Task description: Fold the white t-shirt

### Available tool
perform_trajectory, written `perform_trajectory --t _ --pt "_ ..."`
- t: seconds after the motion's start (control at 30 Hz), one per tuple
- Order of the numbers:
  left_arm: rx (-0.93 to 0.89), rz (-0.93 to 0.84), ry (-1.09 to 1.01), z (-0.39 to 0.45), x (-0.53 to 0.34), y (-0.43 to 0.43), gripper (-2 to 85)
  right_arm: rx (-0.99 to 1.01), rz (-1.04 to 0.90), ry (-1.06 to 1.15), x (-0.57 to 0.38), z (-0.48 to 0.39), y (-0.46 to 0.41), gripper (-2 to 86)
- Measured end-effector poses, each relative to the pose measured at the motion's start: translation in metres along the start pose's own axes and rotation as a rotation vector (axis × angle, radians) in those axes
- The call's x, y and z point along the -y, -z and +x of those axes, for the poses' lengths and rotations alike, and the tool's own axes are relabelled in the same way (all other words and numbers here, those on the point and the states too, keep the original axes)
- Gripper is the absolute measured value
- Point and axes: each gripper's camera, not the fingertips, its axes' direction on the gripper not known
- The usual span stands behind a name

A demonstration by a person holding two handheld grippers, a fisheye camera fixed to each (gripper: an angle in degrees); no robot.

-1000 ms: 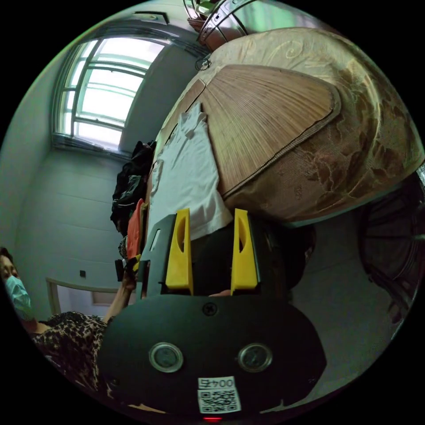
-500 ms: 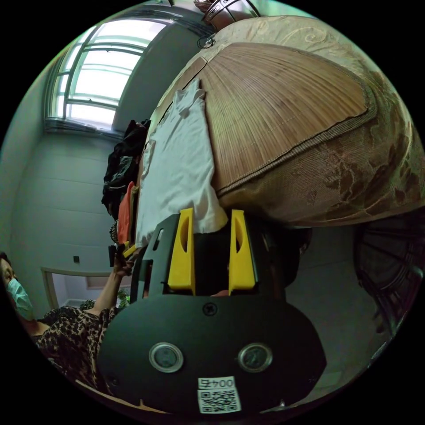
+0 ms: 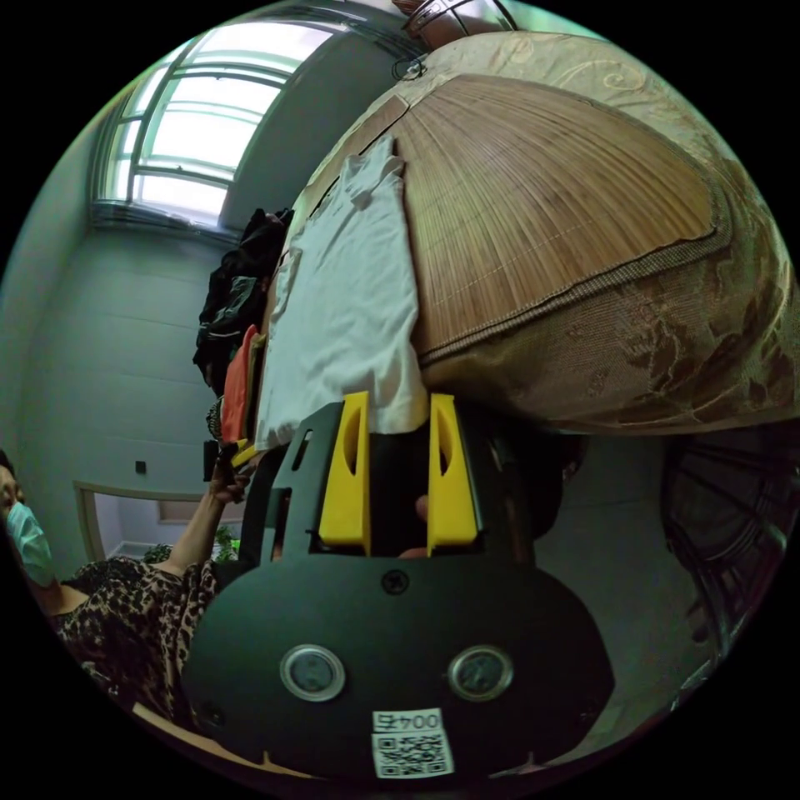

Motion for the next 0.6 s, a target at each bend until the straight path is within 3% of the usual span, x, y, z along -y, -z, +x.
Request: perform_trajectory --t 0.3,0.6 --pt "0.044 0.047 -0.008 -0.004 -0.005 0.007 4.4 0.007 -0.003 0.047 0.001 0.002 0.002 3.8" --pt "-0.037 0.132 -0.03 -0.002 -0.013 0.032 2.5 0.121 0.067 0.083 -0.01 0.0 0.024 2.1"
